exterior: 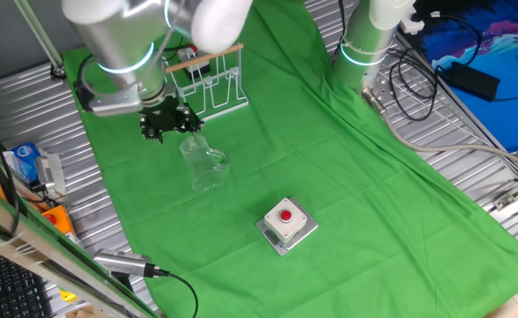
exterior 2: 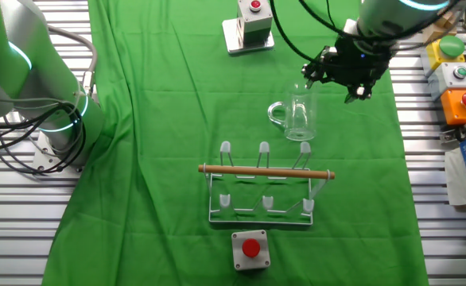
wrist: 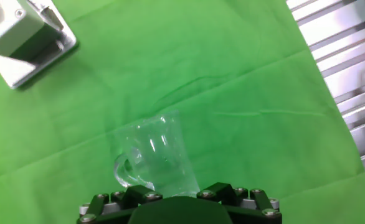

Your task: Put the cup on the cup rack

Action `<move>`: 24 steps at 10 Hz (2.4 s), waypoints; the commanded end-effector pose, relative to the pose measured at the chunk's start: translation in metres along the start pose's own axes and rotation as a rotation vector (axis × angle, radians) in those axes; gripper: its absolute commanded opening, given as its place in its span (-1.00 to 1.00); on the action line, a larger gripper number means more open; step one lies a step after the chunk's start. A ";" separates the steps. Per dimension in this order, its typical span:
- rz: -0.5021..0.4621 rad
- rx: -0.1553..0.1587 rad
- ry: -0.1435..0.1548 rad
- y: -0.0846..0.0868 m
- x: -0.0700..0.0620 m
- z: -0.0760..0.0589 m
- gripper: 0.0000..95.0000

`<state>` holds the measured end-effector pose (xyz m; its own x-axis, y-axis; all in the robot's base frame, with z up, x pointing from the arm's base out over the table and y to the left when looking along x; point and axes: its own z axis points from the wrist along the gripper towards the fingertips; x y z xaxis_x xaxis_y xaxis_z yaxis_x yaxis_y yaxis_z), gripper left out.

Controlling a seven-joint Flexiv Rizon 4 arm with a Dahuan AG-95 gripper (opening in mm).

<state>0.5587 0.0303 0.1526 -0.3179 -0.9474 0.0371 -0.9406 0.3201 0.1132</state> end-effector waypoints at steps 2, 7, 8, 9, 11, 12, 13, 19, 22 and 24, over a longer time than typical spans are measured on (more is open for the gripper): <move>-0.061 0.034 -0.029 0.002 0.001 0.000 0.60; -0.133 0.061 -0.029 0.009 0.006 0.012 0.60; -0.129 0.061 -0.030 0.007 0.007 0.017 0.60; -0.129 0.063 -0.032 0.003 0.009 0.023 0.60; -0.132 0.065 -0.040 -0.007 0.015 0.046 1.00; -0.129 0.069 -0.045 -0.008 0.016 0.052 1.00; -0.133 0.075 -0.056 -0.011 0.018 0.062 1.00; -0.109 0.074 -0.058 -0.009 0.022 0.092 1.00; -0.126 0.075 -0.056 -0.007 0.022 0.095 1.00; -0.106 0.080 -0.037 -0.007 0.022 0.095 1.00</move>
<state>0.5455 0.0081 0.0585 -0.2029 -0.9792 -0.0072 -0.9788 0.2026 0.0310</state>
